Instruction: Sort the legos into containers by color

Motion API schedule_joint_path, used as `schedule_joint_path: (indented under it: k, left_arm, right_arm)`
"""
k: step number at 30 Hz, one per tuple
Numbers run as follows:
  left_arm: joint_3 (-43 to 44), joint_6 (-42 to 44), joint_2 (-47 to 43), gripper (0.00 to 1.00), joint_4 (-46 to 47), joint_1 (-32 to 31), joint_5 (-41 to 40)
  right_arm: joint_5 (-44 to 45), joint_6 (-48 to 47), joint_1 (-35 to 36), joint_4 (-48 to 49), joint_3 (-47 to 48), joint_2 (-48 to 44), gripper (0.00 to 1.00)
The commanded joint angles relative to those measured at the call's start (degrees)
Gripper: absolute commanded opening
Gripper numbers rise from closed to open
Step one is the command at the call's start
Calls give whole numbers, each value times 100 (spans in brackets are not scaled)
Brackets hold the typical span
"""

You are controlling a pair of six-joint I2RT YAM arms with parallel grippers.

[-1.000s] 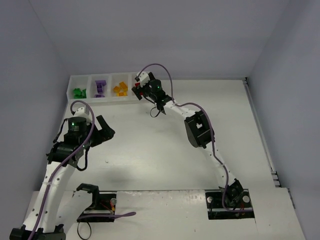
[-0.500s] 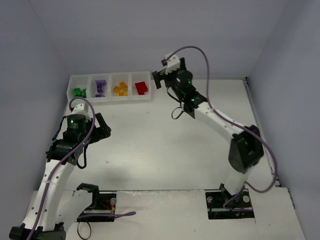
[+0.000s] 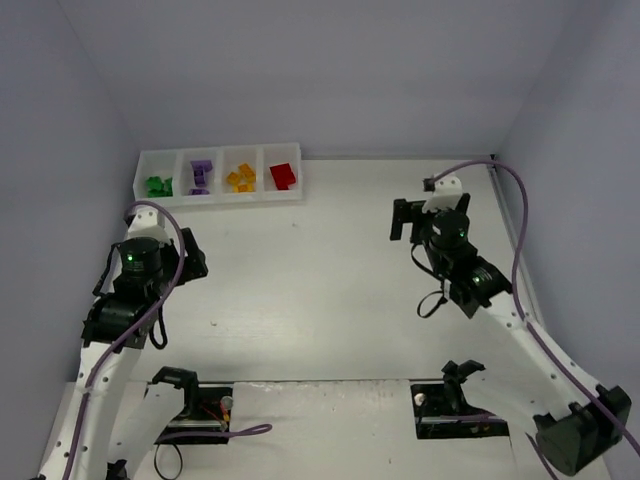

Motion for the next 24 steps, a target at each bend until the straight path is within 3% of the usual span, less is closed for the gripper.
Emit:
schedule_joint_path:
  k: [1,10,24]
  left_arm:
    - [116,288,-98,82,280,-36,-388]
    - [-394,121,-441,82,367,-36,-160]
    - [-359,-55,-450,82,236,-36,-327]
  right_arm:
    - [458,579,24,-589,-237,-1050,100]
    - [660,1090,24,-1355,-924,-2354,100]
    - [792,1530,24,-1681,-282,-1722,100]
